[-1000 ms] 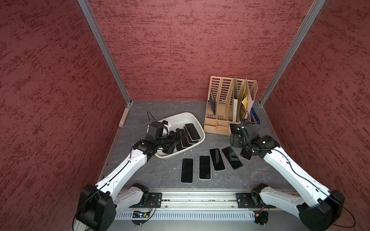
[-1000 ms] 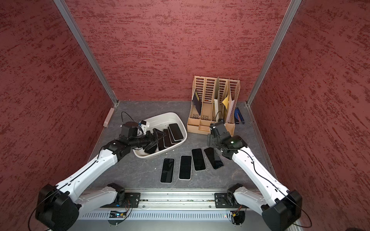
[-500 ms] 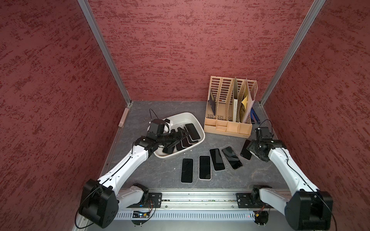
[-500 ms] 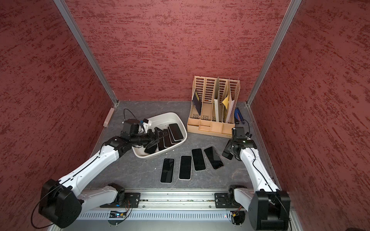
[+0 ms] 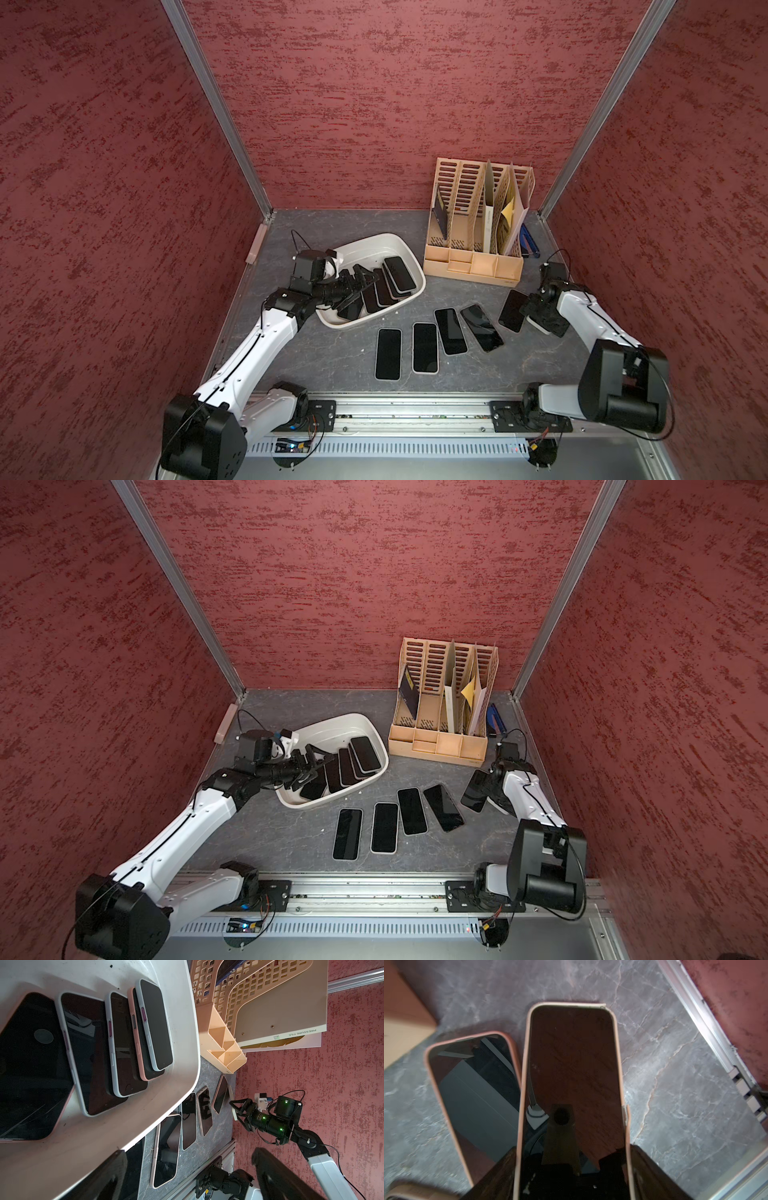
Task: Take the phone out of the storage box
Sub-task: Place the phone at the center of the board.
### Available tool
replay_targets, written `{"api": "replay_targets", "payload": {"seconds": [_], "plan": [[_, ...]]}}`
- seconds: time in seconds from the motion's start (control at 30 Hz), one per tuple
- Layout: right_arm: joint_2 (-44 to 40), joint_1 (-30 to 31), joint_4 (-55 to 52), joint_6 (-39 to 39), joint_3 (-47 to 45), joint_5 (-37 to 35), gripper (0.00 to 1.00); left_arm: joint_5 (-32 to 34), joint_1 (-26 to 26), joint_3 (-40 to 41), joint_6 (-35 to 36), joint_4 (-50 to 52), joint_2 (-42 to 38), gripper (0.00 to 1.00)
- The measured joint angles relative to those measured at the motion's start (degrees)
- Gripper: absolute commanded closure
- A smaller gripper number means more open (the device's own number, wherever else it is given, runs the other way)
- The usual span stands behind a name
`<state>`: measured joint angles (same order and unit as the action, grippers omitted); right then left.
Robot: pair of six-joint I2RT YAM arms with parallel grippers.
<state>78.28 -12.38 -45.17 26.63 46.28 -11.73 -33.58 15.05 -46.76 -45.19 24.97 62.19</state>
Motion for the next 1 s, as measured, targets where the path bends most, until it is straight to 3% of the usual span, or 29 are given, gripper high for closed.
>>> {"api": "replay_targets", "payload": {"seconds": [0.87,1.0], "plan": [[8.09,-5.09,-1.31,-4.72,1.81,5.2,0.28,1.33,-1.46,1.05,-0.61,2.62,-1.95,0.0],[8.09,-5.22,-1.29,-4.59,1.81,5.35,0.2,1.42,-1.62,1.07,-0.61,3.48,-2.32,0.0]]}}
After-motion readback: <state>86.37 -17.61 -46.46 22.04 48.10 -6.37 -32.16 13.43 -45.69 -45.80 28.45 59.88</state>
